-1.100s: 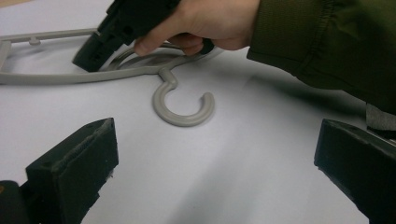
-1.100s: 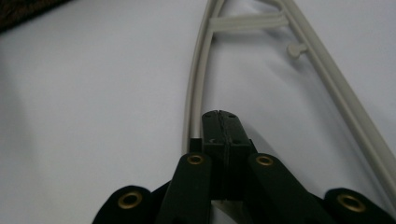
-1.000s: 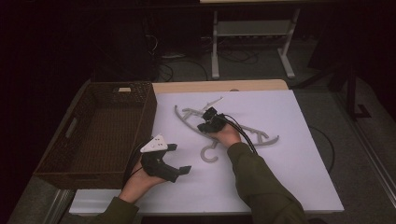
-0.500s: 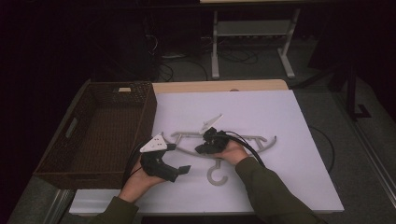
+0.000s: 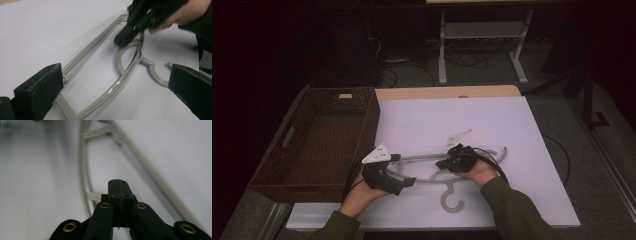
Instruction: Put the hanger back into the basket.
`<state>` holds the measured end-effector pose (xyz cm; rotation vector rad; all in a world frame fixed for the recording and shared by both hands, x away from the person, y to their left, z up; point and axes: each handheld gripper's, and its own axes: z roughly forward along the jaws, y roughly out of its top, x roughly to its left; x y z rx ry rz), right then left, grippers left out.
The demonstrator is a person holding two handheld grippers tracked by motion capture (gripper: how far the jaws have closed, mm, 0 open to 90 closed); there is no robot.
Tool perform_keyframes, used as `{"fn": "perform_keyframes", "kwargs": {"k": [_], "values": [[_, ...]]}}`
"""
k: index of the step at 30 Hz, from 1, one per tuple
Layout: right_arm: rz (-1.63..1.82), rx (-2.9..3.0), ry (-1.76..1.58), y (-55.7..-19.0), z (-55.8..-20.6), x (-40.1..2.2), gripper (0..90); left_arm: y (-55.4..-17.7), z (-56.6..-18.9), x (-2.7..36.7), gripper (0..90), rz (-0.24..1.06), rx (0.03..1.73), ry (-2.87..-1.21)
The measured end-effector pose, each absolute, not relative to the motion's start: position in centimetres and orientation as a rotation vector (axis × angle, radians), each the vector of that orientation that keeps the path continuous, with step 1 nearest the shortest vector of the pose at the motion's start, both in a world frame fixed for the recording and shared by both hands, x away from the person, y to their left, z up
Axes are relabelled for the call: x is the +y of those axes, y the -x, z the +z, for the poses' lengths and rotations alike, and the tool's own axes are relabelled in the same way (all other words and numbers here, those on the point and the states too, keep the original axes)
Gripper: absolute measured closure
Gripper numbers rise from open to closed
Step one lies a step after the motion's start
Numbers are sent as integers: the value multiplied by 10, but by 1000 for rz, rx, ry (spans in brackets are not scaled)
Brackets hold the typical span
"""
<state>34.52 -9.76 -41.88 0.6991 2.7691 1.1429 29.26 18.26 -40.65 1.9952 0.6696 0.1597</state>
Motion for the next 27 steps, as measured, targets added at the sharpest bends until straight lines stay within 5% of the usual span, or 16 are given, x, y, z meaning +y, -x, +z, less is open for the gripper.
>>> {"fn": "perform_keyframes", "kwargs": {"k": [13, 27], "values": [[907, 2545, -1076, -350, -426, -201, 895, -293, -408, 181, 0, 159, 665, -2012], [820, 2502, -1085, -367, -435, -201, 895, -293, -409, 181, 0, 158, 664, -2012]]}}
